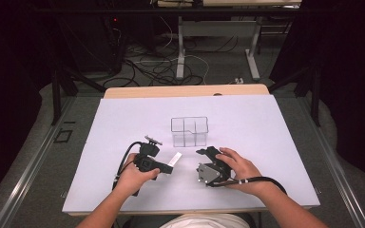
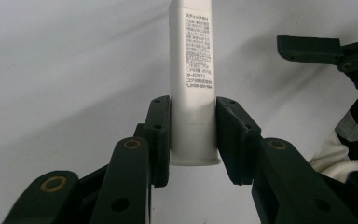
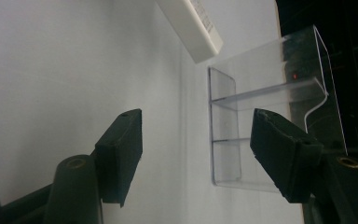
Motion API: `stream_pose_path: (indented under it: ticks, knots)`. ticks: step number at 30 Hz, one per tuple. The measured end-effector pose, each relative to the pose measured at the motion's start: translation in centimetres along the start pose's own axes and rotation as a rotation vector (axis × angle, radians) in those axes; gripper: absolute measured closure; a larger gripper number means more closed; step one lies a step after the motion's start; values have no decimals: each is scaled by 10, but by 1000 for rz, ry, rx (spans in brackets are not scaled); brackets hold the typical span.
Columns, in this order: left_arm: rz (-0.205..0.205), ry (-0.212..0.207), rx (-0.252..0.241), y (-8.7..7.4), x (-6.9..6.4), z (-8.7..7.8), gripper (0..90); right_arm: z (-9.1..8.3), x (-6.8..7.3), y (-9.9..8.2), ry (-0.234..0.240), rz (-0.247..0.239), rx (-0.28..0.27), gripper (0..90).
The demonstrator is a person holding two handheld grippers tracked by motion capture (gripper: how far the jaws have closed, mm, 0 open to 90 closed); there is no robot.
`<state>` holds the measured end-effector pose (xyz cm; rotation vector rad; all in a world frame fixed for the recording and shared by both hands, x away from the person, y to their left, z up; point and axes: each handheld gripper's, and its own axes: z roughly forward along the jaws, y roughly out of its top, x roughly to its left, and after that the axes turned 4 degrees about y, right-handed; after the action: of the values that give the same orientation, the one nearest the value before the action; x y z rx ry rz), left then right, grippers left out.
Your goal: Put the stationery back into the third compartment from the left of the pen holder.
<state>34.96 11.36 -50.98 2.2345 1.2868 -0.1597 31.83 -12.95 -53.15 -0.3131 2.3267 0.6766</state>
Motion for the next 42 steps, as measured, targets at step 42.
stream_pose_path:
  ticks: [42]
  knots:
    - [108,-100,50,21,-46,23,671,11,21,17,-41,-414,26,598]
